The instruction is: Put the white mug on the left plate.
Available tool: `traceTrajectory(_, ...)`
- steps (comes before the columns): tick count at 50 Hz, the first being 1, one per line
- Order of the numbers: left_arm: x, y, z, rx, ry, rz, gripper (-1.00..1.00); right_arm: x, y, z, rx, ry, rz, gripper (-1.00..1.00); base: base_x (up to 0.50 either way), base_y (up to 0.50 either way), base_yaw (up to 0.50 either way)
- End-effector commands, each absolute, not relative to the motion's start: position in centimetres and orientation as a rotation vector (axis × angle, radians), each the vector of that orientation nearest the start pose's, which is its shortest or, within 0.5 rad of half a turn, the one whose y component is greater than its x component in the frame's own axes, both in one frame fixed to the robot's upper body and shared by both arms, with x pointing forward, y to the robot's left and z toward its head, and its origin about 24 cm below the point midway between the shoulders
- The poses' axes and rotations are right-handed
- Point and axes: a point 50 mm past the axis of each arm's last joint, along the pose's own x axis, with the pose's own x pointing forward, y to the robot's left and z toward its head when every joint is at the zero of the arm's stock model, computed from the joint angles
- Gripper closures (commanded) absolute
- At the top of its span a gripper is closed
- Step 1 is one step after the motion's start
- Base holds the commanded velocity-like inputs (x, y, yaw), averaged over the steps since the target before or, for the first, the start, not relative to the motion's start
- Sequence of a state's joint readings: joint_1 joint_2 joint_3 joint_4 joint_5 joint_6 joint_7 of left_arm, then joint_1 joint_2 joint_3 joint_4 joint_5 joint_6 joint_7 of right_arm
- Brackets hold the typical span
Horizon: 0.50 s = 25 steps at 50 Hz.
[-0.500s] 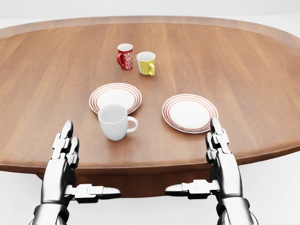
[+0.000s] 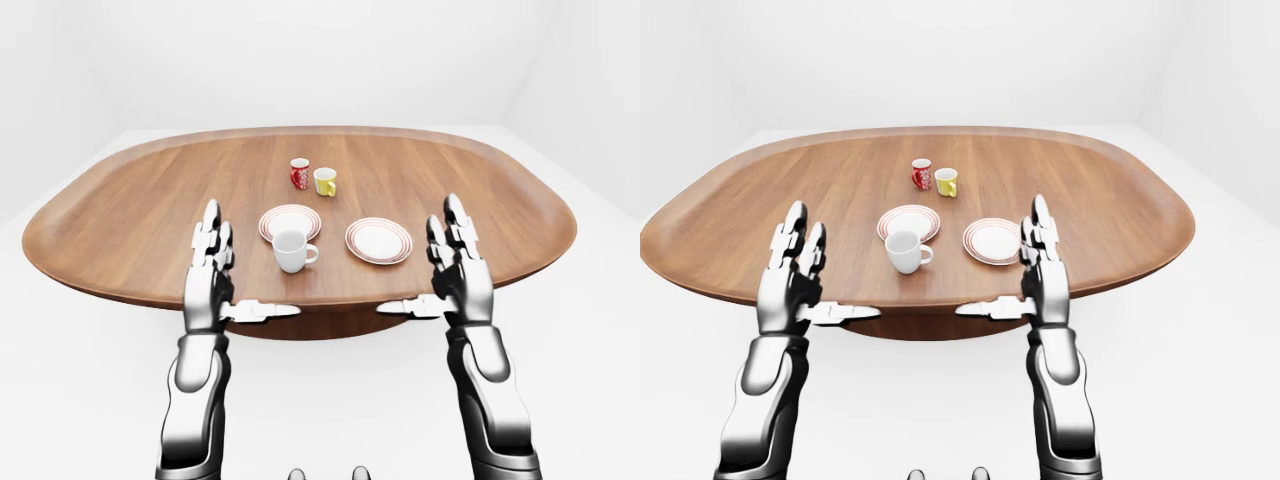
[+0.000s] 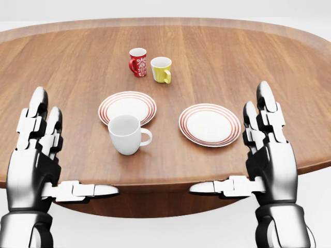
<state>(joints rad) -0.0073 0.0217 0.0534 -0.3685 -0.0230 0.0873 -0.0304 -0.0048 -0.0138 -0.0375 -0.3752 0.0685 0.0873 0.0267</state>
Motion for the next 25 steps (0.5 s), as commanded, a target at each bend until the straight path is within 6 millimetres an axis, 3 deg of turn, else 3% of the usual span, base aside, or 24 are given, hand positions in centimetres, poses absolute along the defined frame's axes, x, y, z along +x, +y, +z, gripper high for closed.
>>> traceTrajectory(1,22.90,16.44,16.13,-0.001,-0.478,0.023,-0.99,22.35,-15.75,17.01,0.088,-0.523,0.017,-1.00,0.00,0.00,0.00)
traceTrajectory(11,22.89,16.72,16.38,-0.031,-0.490,0.025,-0.99,22.33,-15.98,16.70,0.090,-0.509,0.022,-1.00,0.00,0.02,0.00)
traceTrajectory(25,22.94,16.77,16.17,-0.031,-0.480,0.024,-0.99,22.26,-16.05,16.75,0.097,-0.512,0.027,-1.00,0.00,0.49,0.00)
